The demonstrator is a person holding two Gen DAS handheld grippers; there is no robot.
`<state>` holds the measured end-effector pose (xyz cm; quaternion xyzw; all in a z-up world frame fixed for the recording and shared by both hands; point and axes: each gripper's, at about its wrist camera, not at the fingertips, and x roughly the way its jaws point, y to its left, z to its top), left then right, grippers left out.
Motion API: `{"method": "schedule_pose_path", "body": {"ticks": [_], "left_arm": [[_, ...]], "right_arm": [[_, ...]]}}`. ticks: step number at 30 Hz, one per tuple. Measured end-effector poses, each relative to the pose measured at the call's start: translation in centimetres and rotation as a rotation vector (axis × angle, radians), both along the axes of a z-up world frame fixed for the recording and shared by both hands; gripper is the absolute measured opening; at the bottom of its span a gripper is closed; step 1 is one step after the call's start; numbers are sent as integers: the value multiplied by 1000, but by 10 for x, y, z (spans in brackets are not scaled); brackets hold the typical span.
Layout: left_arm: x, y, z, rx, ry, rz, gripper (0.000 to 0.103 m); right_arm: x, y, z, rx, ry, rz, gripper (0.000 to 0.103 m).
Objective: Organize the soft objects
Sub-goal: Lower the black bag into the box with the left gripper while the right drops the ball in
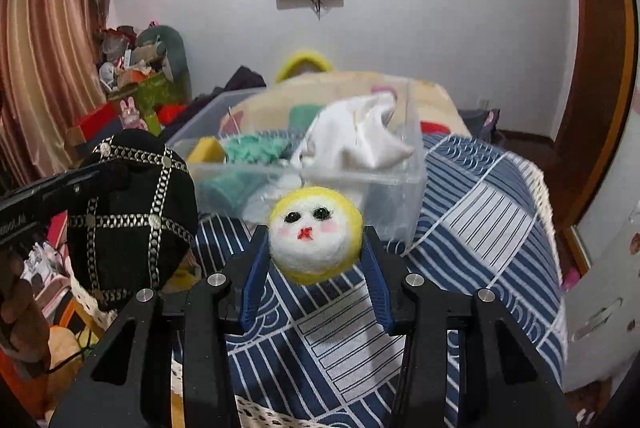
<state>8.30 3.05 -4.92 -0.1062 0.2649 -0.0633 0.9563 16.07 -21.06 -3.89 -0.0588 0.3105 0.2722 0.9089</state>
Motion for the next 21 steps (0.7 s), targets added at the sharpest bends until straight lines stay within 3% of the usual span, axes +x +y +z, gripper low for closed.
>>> {"method": "schedule_pose_path", "body": {"ticks": [11,21], "left_arm": [[11,6,50,46,-132,44,10],[53,14,57,52,-131,87,10]], "right_arm": [[1,13,31,29,-90,18,41],[14,29,42,32,-131,32,42]]}}
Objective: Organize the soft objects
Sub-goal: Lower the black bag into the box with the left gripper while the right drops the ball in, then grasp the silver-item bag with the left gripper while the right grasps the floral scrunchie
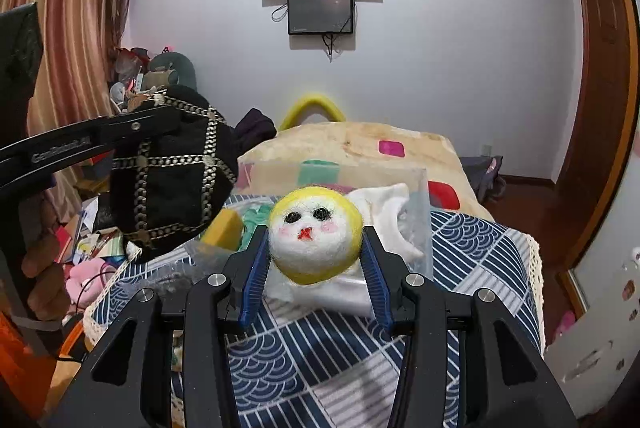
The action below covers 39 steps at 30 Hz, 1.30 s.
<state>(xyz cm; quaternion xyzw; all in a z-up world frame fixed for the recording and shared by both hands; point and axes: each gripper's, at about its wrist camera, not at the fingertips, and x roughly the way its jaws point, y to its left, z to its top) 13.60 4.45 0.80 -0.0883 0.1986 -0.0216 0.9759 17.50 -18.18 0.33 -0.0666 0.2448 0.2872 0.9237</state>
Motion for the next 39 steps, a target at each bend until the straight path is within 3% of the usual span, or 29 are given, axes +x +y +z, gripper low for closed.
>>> {"method": "schedule_pose_path", "body": {"ticks": [8,17,24,28,35,39], "left_arm": [[39,2,-13,28,23,27,10],[79,3,-59,57,159,20,10],[90,9,-75,44,232,24,11],[86,13,-76,2,268,-16,34],[57,4,-59,52,200,-13,53],[37,4,-46,72,167,-14,62]], "right_arm": [[24,23,-11,-12,39,11,42],[43,46,-37,-70,106,28,42],[50,53,-47,-106,150,32,42],[49,51,-46,-105,165,36,43],[42,43,-36,-91,152,31,48],[31,32,-24,-55,127,29,56]]}}
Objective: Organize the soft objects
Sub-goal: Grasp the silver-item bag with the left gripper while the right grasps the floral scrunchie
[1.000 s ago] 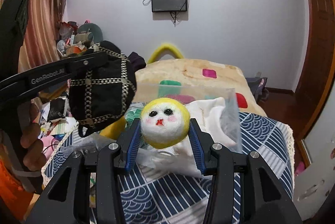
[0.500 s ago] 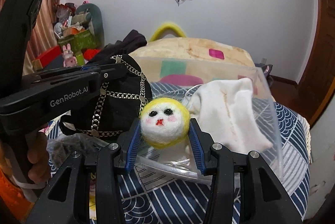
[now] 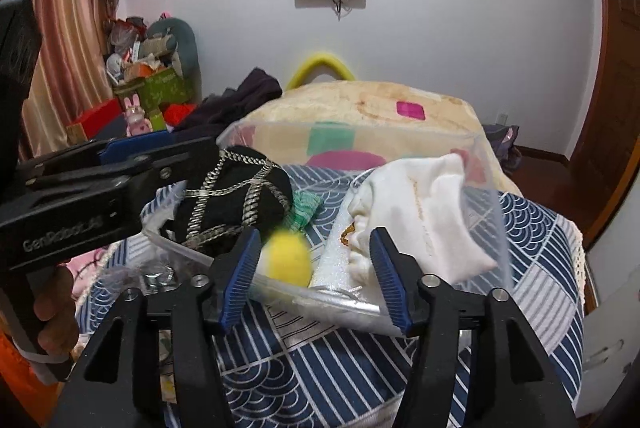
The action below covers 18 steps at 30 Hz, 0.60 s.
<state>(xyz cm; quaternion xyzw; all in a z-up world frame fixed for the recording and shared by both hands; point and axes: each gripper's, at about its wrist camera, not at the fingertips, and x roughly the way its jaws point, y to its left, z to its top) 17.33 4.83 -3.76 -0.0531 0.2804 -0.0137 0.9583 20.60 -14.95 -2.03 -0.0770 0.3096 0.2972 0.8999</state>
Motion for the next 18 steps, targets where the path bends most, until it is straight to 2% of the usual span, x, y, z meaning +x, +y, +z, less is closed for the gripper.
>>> {"method": "schedule_pose_path", "body": {"ticks": [8,15,18], "left_arm": [[-39,19,0,6,2,30,71],[-67,31,-38,51,81,80,74],[-79,36,-55,29,106,97,74]], "right_arm": [[-21,-5,5,31,-15,23,64],[-39,11,-13,19,29,72,69],[-44,23,-29,16,81,98,71]]}}
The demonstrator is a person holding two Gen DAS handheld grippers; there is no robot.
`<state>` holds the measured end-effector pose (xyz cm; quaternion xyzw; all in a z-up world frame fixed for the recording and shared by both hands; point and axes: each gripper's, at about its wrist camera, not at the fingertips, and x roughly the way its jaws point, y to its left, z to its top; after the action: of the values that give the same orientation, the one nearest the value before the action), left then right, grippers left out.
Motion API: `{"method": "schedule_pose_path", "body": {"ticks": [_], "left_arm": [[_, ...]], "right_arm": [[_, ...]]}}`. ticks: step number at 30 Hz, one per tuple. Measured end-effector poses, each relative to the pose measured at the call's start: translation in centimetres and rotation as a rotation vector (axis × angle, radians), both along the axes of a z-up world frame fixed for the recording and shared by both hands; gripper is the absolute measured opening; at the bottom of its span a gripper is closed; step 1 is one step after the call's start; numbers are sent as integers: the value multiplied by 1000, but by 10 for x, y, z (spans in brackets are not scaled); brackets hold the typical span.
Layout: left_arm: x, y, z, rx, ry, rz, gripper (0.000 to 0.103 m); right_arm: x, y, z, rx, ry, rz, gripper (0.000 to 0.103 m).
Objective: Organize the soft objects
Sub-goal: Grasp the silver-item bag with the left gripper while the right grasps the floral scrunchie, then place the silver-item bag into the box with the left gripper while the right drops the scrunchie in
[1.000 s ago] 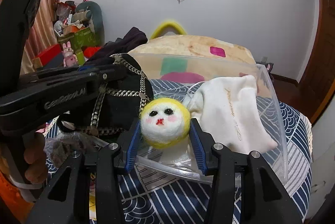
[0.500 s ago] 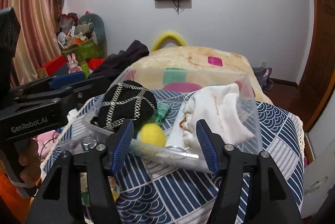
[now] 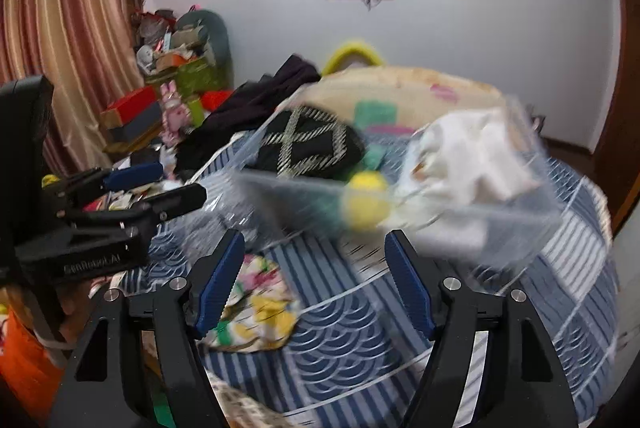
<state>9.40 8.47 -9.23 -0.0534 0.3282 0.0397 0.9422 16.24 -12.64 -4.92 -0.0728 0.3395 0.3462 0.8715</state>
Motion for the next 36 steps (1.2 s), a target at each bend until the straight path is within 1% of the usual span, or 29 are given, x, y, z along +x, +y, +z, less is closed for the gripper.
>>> {"method": "schedule_pose_path", "body": {"ticks": [3,4,7,9,10,11,12,13,14,15,16,17,19,23,24,25,28,33,36], "left_arm": [[-13,8,-18,-39,32,11,74],[-14,10,-21,-42,38,13,74],[-15,11,-32,-55,63,13,73],[-14,10,-35,-44,72,24,73],[-13,10,-37,-42,74,22,73],[-12,9,-38,-58,76,10,73],[-10,8,-39,-72,79,-1,73],[-9,9,-40,-75,80,-5,73],[-7,6,-40,-71,80,-11,73],[-5,4,-40,-65,81,-14,73],[-1,1,-41,-59,84,-21,73],[2,-1,-41,-61,87,-27,73],[9,-4,-42,-70,91,-35,73],[22,-9,-41,-89,84,-41,73],[24,-11,-42,-97,85,-47,69],[26,-13,-42,-101,85,-52,60],[27,-16,-47,-95,95,-61,44],[17,-20,-47,-106,82,-66,33],[7,-24,-42,-111,64,-78,30]], "right_arm": [[-3,15,-15,-27,40,24,72],[-3,23,-22,-40,57,37,72],[-3,35,-36,-86,68,43,72],[-2,40,-44,-113,76,42,70],[0,41,-48,-124,89,41,66],[1,42,-51,-132,95,37,60],[3,42,-53,-141,102,38,48],[4,42,-55,-147,99,32,40],[3,41,-55,-150,87,27,36],[2,40,-54,-147,85,33,24],[3,38,-53,-138,91,38,18],[2,35,-52,-133,90,37,18],[1,28,-50,-131,76,19,14],[-1,5,-42,-103,67,-42,14],[-1,-2,-40,-94,61,-62,13],[0,-10,-37,-81,58,-82,13],[1,-30,-30,-50,49,-136,13],[-1,-45,-20,-12,32,-185,13],[-2,-45,-13,7,15,-199,13]]}}
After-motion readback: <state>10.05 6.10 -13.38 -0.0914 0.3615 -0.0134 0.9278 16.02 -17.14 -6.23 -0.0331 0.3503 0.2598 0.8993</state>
